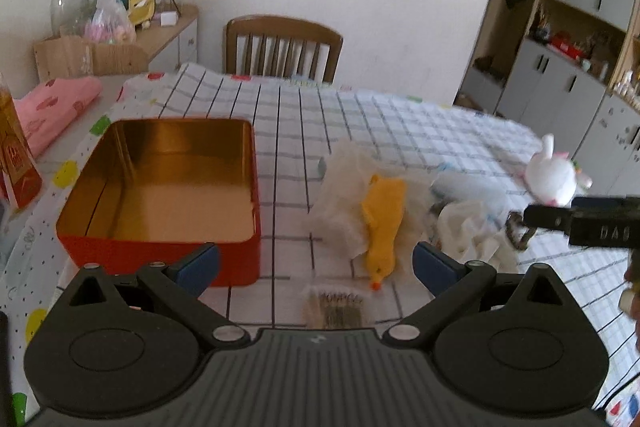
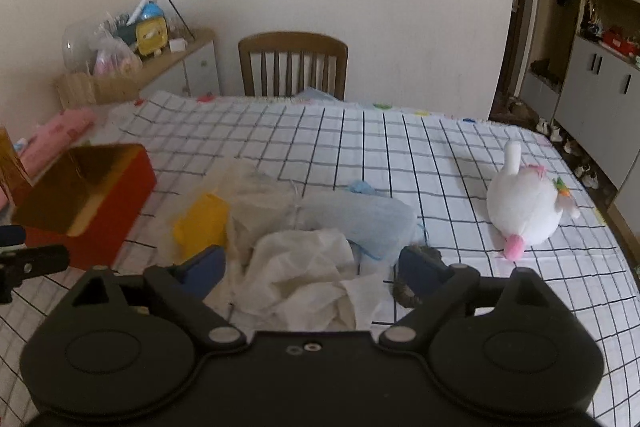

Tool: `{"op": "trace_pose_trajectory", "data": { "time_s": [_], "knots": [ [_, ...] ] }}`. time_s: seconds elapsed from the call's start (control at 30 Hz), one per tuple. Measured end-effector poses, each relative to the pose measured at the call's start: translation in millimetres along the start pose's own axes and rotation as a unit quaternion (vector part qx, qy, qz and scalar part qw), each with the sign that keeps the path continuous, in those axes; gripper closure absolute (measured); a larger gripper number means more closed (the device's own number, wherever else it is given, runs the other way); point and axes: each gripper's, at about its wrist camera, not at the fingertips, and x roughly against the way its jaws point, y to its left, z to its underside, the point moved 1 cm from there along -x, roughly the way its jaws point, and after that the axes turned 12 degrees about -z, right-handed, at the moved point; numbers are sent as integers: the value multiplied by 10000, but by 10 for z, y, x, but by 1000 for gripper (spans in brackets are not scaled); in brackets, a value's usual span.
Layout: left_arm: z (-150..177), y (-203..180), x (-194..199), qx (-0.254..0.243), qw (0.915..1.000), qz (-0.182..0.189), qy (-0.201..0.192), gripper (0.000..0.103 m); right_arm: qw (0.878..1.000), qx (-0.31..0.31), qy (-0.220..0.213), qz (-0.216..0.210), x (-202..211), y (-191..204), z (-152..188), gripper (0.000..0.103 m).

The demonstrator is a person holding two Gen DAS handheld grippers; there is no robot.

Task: Organize soft objects
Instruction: 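Grasp the cotton swab pack with the left tool while the right tool grasps the white cloth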

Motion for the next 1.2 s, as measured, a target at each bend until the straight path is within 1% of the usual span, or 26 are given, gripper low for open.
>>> {"op": "trace_pose_trajectory", "data": {
  "time_s": [0.1,0.3,0.37,0.5,0.6,0.7,0.73,0.77,0.8,0.83,0.87,0.9,0.97,1.0,1.03,1.17,1.2],
  "knots": [
    [96,-58,-87,-147,9997,35,181,0,9999,23,130,-38,-98,-114,51,10],
    [298,-183,-314,-362,9964,155,757,0,9985,271,482,-40,-281,-227,154,12],
    [323,-218,-372,-394,9958,142,810,1,9981,295,531,-119,-332,-237,152,12],
    [354,-297,-474,-460,9953,78,850,1,9963,552,636,-196,-522,-203,130,13],
    [398,-342,-531,-594,9942,3,895,1,9949,645,716,-284,-661,-174,121,17],
    [426,-390,-566,-724,9933,-7,903,9,9931,685,842,-443,-800,-142,125,20],
    [431,-412,-579,-768,9929,12,907,14,9923,699,903,-471,-851,-133,134,23],
    [435,-427,-588,-804,9926,30,907,17,9918,702,959,-465,-897,-134,144,29],
    [432,-442,-602,-838,9923,40,915,22,9915,692,1006,-440,-928,-135,152,32],
    [430,-449,-614,-858,9920,49,920,29,9915,656,1039,-437,-944,-147,158,38],
    [430,-452,-616,-868,9919,62,926,33,9915,596,1062,-462,-951,-161,163,42],
    [431,-451,-618,-870,9918,70,934,38,9915,540,1077,-496,-949,-177,175,44],
    [433,-441,-626,-871,9918,45,933,43,9914,491,1098,-513,-943,-198,191,59],
    [430,-436,-631,-854,9920,31,930,48,9915,477,1096,-513,-933,-197,201,63],
    [424,-425,-633,-831,9923,23,923,54,9916,451,1087,-531,-921,-206,201,71],
    [409,-390,-635,-762,9927,69,928,61,9927,383,1043,-474,-864,-221,204,89],
    [409,-384,-630,-758,9928,69,920,63,9931,381,1020,-439,-843,-219,201,90]
  ]
}}
